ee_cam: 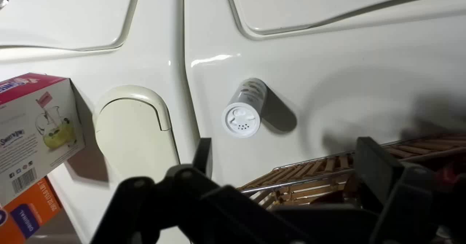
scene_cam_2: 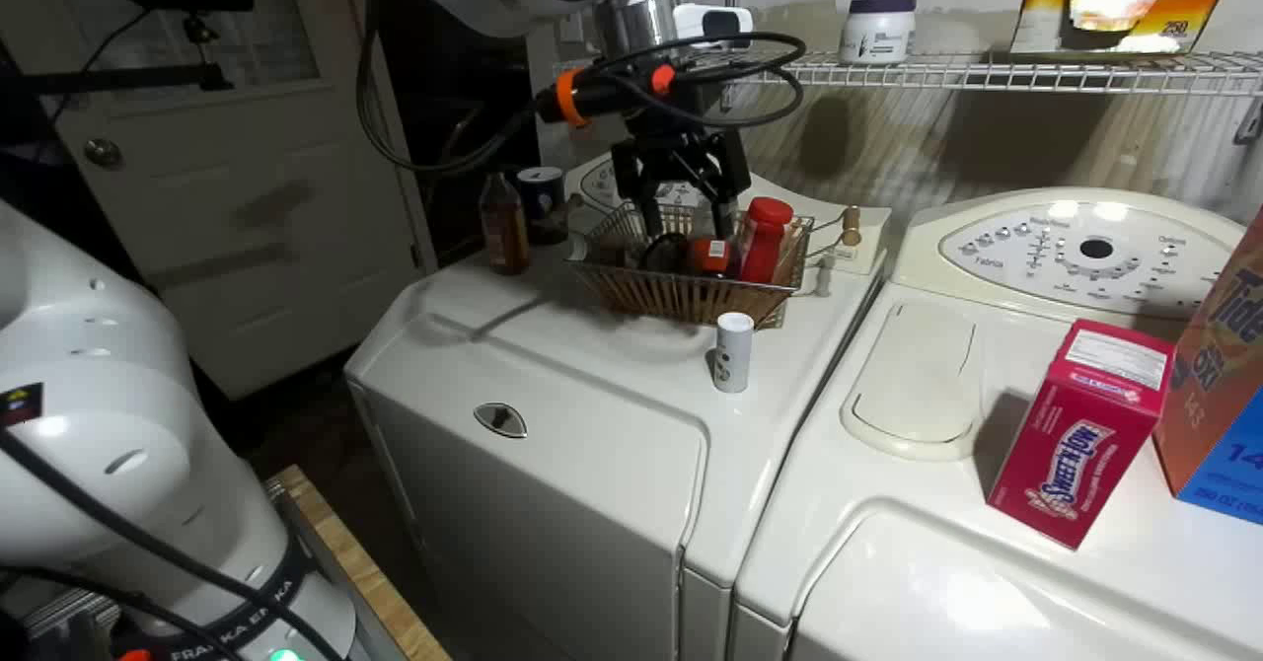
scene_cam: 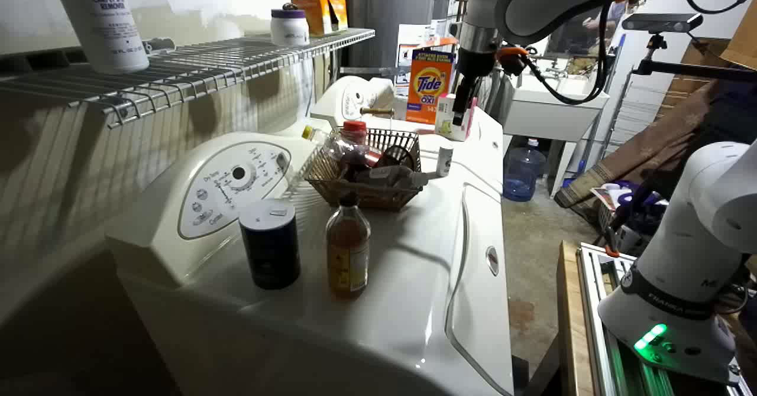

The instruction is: Move the basket to the right.

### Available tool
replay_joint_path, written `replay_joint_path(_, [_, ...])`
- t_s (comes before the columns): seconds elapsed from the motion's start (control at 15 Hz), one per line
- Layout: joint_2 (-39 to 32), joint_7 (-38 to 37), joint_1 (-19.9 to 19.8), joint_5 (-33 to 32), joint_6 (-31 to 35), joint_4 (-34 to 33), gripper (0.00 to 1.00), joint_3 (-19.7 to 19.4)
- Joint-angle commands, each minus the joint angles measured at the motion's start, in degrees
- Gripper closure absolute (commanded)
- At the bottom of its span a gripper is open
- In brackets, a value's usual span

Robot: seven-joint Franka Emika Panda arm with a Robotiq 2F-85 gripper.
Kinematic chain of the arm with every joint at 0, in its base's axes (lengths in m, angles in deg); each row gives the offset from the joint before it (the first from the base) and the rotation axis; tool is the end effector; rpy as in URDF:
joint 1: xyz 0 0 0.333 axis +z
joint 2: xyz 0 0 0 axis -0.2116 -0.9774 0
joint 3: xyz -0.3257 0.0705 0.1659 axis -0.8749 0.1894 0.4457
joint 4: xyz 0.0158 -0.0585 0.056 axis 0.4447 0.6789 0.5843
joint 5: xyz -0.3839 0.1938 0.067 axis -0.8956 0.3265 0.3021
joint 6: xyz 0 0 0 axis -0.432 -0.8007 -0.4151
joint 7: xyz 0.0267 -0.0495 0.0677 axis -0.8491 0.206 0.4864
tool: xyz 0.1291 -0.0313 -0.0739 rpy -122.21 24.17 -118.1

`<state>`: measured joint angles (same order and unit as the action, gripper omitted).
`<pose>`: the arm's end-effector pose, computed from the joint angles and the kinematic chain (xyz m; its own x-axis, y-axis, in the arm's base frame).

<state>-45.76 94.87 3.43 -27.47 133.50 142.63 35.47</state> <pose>0.4767 -0.1451 0.4805 0.9958 -0.0166 0.0899 -0.0367 -0.9732 0.2269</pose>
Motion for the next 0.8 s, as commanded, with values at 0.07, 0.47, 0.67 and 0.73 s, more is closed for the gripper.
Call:
replay_joint_path(0.07, [0.0, -0.1, 0.5, -0.1, -0.2, -0.1, 0.00, -0.4])
replay_joint_path(0.47, [-1.1, -8.3, -0.4, 1.3, -2.6, -1.7, 0.00, 0.3])
replay_joint_path(0.67, [-2.9, -14.3, -0.1, 5.2, -6.2, -3.1, 0.00, 0.1])
replay_joint_path(0.73, [-3.3, -15.6, 0.1, 7.1, -6.5, -3.3, 0.00, -0.2])
